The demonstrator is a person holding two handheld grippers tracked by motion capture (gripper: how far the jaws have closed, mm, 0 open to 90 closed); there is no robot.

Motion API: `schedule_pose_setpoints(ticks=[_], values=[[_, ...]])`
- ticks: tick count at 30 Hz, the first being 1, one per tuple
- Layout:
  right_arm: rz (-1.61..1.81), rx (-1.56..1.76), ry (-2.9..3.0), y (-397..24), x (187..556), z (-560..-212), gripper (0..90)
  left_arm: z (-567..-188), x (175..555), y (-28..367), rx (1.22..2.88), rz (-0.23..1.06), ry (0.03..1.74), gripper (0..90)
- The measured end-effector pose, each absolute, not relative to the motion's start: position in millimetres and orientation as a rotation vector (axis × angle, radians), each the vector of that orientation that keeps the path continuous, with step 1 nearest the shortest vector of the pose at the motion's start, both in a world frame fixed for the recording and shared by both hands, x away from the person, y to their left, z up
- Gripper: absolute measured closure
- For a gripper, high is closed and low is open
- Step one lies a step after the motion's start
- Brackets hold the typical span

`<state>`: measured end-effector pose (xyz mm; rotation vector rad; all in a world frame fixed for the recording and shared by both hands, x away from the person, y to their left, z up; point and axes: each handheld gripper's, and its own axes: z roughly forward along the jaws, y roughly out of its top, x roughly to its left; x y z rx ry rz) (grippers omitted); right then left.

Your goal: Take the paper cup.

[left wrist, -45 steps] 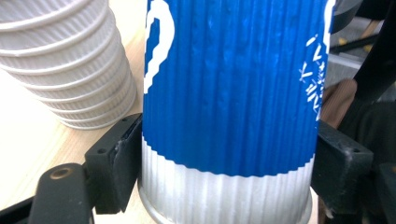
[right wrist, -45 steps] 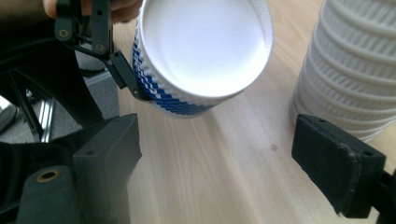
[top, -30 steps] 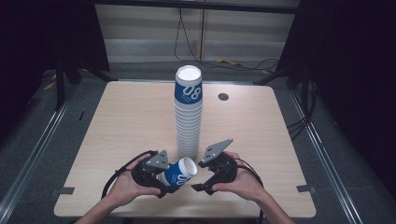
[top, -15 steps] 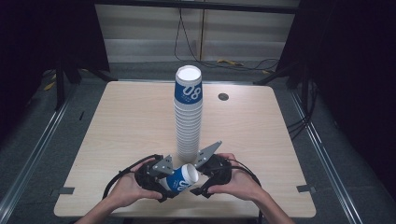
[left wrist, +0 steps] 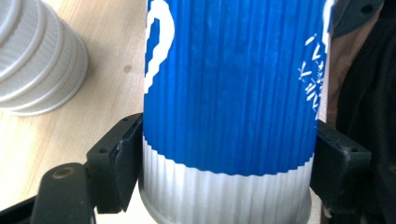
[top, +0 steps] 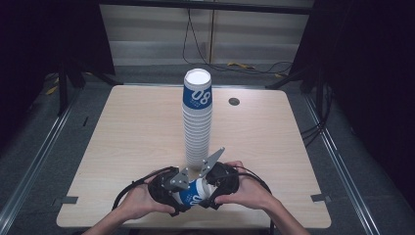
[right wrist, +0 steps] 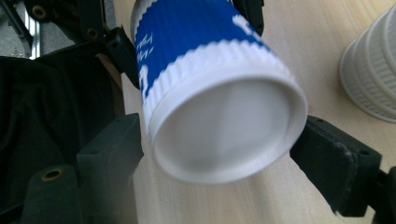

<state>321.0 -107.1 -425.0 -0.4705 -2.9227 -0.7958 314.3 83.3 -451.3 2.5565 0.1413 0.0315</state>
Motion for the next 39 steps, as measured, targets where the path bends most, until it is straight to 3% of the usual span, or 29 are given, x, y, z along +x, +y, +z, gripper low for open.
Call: schedule_pose_setpoints(ticks=[10,12,15,31,39], values=[[-0.796,-0.416,-2.89,-100.6,323.3,-425.8,20.3,-447.8,309.6,74.5,2.573,0.038,0.098,21.6],[-0.807,-0.4,-2.861,-99.3,323.9,-425.8,25.9,-449.6,308.5,73.2,2.577,0.055,0.087,21.6],[-0.839,-0.385,-2.873,-99.9,322.8,-425.2,27.1,-449.8,309.0,75.4,2.563,0.063,0.081,21.1],[-0.877,-0.374,-2.859,-105.9,324.3,-427.3,28.6,-452.5,311.9,83.5,2.484,0.065,0.067,18.4],[-0.909,-0.43,-2.887,-115.2,324.7,-426.6,28.7,-445.9,318.8,96.6,2.383,0.045,0.155,17.0]])
